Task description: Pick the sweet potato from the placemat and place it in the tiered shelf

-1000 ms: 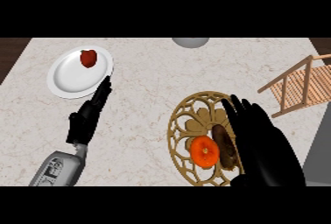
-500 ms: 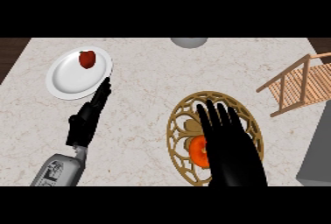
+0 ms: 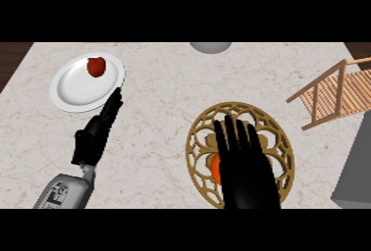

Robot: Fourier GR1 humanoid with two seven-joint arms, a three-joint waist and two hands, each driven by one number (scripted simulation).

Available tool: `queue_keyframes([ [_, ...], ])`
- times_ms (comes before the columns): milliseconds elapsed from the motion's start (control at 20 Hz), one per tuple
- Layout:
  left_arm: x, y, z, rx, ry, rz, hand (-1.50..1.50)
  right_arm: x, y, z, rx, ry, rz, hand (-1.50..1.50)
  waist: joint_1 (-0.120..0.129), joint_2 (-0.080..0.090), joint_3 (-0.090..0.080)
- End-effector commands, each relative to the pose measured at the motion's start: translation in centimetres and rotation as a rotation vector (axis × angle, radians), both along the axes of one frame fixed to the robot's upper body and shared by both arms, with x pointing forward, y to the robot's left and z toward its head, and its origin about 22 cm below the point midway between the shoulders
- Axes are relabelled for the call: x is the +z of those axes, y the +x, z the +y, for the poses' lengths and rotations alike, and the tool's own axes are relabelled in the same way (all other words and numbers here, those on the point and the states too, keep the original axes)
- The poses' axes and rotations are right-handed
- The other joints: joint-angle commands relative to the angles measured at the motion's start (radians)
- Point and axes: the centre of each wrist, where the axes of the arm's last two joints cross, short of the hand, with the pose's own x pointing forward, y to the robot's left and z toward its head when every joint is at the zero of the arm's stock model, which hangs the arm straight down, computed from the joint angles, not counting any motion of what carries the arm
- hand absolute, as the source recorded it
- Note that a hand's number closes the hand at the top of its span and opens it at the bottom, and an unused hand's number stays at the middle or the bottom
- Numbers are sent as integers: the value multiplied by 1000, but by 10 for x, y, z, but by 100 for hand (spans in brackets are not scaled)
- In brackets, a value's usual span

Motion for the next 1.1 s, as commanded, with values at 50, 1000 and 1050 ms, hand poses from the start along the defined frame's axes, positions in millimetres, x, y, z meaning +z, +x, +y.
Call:
queue_keyframes([
  [50,1,0,1,-4,-6,-6,0,-8,-3,10,-189,-63,29,-150,1,1,1],
  [1000,2,0,13,4,-6,-12,0,-34,20,-3,-250,-165,55,-150,2,4,1],
  [1050,-3,-12,-3,-17,-10,-16,0,-31,31,6,-253,-170,91,-150,7,4,1],
])
